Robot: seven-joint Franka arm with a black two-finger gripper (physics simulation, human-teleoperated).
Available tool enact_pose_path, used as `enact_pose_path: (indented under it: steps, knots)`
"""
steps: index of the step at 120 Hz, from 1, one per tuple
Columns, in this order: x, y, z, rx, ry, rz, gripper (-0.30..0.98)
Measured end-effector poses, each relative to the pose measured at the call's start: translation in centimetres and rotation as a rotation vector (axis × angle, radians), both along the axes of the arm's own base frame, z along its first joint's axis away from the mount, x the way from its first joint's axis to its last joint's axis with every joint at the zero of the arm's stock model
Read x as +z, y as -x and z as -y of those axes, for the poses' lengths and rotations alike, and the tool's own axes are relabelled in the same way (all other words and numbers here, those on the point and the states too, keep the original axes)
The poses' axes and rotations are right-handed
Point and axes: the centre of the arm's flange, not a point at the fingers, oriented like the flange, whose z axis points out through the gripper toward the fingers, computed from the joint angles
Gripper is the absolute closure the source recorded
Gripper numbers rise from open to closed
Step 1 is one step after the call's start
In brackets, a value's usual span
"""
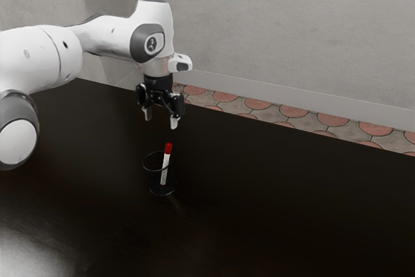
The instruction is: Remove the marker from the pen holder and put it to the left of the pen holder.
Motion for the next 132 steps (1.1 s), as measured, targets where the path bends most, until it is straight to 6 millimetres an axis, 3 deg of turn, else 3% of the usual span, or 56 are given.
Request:
enact_pose_path:
  steps: [12,30,54,86,108,132]
  knots:
    - [-1.6,0.8,1.1,-0.010,-0.021,-0.034,0.02]
    - [-2.3,1.1,3.4,-0.049,-0.059,-0.043,0.02]
    - [-3.6,0.8,4.2,-0.106,-0.085,-0.059,0.02]
    - [-6.7,0.6,4.0,-0.144,-0.089,-0.106,0.04]
    - [-6.8,0.5,4.2,-0.165,-0.085,-0.107,0.08]
    - [-7.0,0.5,4.1,-0.178,-0.084,-0.112,0.25]
